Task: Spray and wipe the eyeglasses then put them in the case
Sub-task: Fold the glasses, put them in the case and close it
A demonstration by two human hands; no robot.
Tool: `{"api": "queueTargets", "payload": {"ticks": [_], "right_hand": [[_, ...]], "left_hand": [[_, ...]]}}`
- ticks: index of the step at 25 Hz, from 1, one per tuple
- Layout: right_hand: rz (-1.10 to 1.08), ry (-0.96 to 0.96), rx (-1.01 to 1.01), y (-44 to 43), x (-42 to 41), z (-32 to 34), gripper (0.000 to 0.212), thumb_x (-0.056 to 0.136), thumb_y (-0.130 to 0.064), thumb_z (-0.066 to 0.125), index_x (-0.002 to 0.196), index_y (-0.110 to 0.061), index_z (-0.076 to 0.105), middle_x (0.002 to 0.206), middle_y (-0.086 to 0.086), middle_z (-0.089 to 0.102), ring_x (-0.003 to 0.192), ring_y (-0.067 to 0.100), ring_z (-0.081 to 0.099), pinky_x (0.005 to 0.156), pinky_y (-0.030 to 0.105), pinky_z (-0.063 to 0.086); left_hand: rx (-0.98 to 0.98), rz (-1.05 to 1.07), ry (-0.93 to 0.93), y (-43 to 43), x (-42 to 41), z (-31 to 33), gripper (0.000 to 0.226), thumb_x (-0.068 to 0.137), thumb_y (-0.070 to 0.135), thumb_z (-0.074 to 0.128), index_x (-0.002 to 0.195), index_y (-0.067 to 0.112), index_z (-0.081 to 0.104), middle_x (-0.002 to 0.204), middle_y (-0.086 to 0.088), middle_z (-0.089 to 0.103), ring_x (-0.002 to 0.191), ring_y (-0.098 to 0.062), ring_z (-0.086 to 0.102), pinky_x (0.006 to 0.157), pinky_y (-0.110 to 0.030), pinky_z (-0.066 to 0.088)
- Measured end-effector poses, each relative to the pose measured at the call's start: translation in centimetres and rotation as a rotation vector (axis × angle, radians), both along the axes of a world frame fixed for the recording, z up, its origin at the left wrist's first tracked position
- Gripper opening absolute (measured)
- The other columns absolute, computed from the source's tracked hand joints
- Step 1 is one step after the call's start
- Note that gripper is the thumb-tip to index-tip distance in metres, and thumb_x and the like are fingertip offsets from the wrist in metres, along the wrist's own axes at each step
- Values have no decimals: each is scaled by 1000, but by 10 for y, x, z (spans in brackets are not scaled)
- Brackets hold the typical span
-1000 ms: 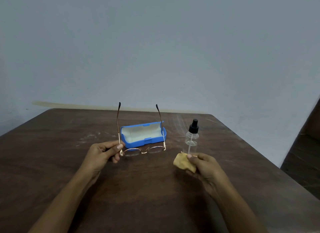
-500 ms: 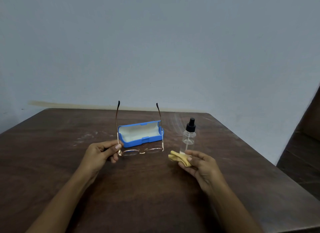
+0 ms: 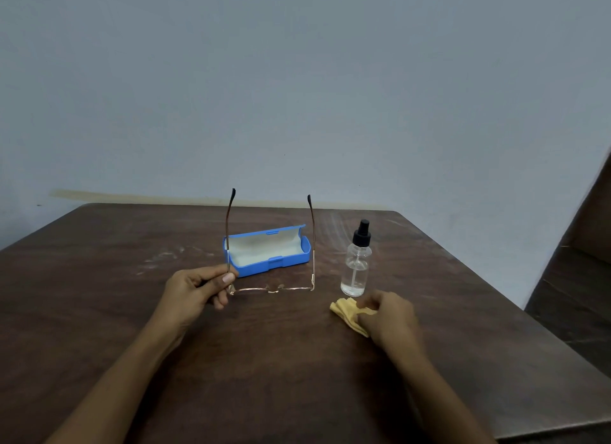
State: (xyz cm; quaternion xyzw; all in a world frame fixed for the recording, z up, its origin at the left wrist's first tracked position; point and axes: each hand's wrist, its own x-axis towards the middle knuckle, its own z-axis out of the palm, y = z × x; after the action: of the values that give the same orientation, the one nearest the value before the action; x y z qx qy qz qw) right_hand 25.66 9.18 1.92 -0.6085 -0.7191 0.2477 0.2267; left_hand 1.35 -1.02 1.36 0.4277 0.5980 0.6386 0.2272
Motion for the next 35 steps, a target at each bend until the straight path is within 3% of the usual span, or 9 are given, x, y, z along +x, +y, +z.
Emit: {"api": "queueTargets", "payload": {"ticks": [4, 7, 9, 12, 15, 18, 23, 27, 35], "right_hand": [[37, -205, 265, -7, -1, 0, 25, 87, -31, 54, 108, -19, 59, 115, 3, 53, 113, 24, 46, 80, 31, 41], [202, 134, 481, -6, -14, 1, 20, 89, -18, 53, 105, -13, 63, 106, 3, 60, 93, 14, 52, 72, 15, 39], [261, 334, 436, -3, -29, 4, 22, 87, -10, 55, 108, -9, 63, 100, -1, 60, 79, 5, 52, 67, 5, 37], [238, 517, 212, 5, -49, 3, 26, 87, -10, 57, 111, -6, 61, 88, -6, 61, 78, 8, 56, 79, 25, 50], [278, 637, 70, 11, -61, 1, 17, 85, -7, 59, 101, -6, 64, 76, -5, 62, 66, 8, 57, 60, 17, 51], [274, 701, 103, 14, -65, 0, 13, 83, -4, 60, 95, -7, 67, 75, -6, 63, 67, 7, 57, 60, 18, 49], [264, 730, 187, 17, -68, -7, 16, 82, -4, 62, 92, -13, 69, 74, -8, 65, 59, -8, 57, 55, 6, 45], [257, 723, 263, 14, -65, -16, 22, 82, -6, 62, 102, -11, 68, 91, 4, 67, 69, -8, 59, 61, 9, 49], [433, 426, 667, 7, -65, -21, 31, 82, 3, 60, 109, -12, 67, 77, -6, 53, 73, -6, 52, 62, 2, 37]], "left_hand": [[-3, 0, 11, 0, 0, -1, 17, 81, -4, 56, 92, 4, 67, 41, 1, 59, 37, -5, 50, 41, -13, 44], [-5, 1, 10, 1, 2, 0, 18, 81, -4, 55, 89, 8, 67, 40, 0, 60, 37, -4, 50, 41, -12, 44], [-6, 7, 7, 0, 2, 0, 18, 81, -4, 56, 88, 7, 67, 40, 1, 60, 36, -4, 49, 40, -13, 43], [-13, 28, 19, -1, -1, -2, 20, 81, -2, 57, 83, 14, 69, 42, 1, 61, 38, -3, 50, 42, -13, 44], [-14, 52, 27, 0, -5, -4, 19, 80, -1, 59, 84, 14, 70, 46, 2, 65, 40, -4, 52, 43, -13, 45], [9, 74, 39, 1, -6, -4, 21, 79, -3, 60, 79, 16, 70, 47, 3, 66, 39, -5, 52, 42, -13, 45], [26, 102, 138, 1, -4, -2, 24, 78, -3, 60, 76, 19, 70, 50, 10, 67, 39, -4, 53, 41, -11, 45], [47, 141, 264, 2, -3, -4, 28, 79, -3, 60, 79, 23, 70, 48, 6, 64, 39, -4, 53, 41, -12, 45], [56, 168, 388, -2, 0, -2, 22, 81, 0, 59, 93, 15, 69, 55, 1, 58, 43, -3, 54, 44, -8, 43]]}}
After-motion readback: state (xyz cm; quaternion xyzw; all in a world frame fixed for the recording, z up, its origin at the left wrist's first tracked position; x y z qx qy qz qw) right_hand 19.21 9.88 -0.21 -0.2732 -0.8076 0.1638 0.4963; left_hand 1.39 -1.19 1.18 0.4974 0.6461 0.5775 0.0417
